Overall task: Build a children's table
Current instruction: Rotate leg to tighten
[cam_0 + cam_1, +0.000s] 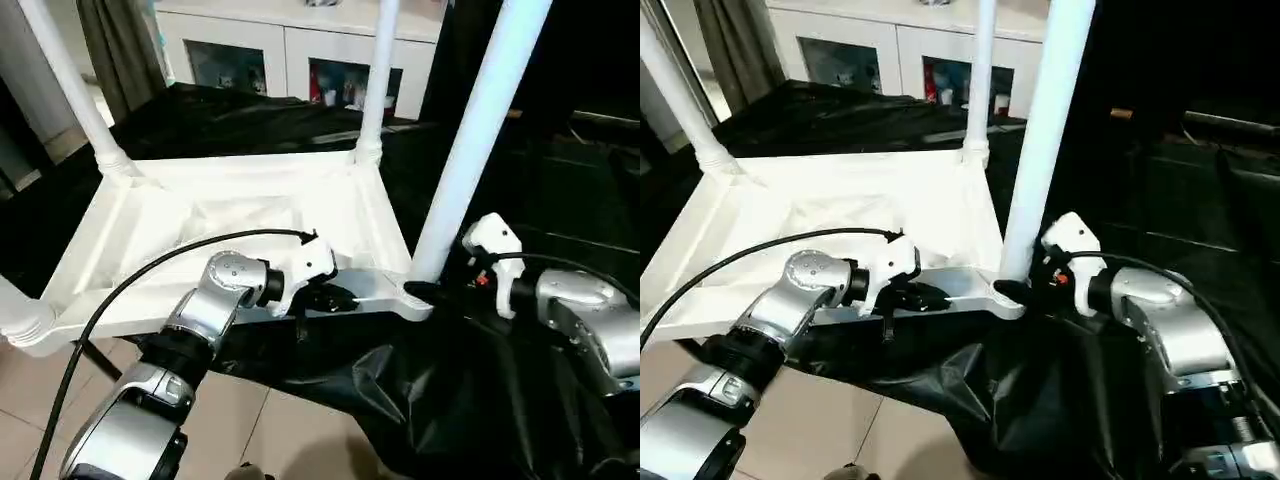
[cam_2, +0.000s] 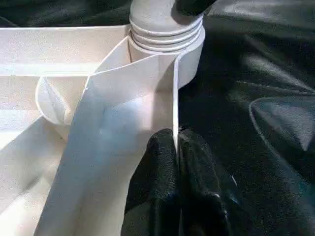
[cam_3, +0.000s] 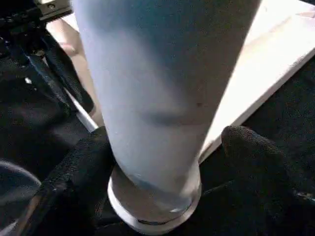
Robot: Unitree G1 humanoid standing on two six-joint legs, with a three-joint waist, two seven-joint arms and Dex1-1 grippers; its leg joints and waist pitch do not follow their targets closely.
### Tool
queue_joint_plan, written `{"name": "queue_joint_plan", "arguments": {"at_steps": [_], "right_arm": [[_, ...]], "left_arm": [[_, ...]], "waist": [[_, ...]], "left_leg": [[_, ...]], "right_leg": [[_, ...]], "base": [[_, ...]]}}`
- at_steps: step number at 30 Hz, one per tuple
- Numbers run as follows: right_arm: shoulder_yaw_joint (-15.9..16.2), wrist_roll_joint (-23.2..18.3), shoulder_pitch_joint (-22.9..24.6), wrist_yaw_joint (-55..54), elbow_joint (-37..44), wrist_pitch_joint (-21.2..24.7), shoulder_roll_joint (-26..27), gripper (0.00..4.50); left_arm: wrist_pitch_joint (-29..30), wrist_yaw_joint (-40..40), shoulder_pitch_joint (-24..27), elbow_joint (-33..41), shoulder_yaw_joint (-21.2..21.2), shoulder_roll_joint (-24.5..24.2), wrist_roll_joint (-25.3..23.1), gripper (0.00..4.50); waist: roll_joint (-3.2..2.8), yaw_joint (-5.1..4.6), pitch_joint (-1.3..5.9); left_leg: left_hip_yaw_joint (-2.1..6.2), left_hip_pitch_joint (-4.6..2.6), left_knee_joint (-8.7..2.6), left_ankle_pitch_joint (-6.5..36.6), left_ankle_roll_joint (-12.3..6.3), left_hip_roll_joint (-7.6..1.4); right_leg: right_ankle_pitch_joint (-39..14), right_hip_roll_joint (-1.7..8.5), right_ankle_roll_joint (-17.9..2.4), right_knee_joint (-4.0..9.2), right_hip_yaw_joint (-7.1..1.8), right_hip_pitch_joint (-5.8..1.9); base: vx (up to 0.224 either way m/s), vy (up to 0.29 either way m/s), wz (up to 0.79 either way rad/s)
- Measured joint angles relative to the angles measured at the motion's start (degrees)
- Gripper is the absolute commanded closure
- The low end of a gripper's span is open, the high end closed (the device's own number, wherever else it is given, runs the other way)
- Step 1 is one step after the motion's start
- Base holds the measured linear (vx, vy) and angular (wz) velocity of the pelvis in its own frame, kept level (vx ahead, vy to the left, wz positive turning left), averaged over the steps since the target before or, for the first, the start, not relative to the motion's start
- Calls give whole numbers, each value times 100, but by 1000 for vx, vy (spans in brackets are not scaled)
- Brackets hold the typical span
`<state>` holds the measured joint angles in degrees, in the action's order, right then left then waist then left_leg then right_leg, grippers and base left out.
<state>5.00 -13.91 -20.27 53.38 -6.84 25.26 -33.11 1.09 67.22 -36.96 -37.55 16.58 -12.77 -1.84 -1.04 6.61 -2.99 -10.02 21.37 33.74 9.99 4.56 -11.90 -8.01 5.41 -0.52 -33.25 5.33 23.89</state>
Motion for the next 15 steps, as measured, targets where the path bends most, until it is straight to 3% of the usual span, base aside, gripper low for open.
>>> {"name": "queue_joint_plan", "arguments": {"at_steps": [15], "right_arm": [[-9,-152,71,74,11,81,125,231]], "left_arm": [[145,9,41,109,4,-35,-4,450]], "waist": [[0,-16,0]], "left_leg": [[0,2,0,0,0,-1]], "right_leg": [[7,-1,-11,-2,0,3]], "base": [[0,0,0]]}}
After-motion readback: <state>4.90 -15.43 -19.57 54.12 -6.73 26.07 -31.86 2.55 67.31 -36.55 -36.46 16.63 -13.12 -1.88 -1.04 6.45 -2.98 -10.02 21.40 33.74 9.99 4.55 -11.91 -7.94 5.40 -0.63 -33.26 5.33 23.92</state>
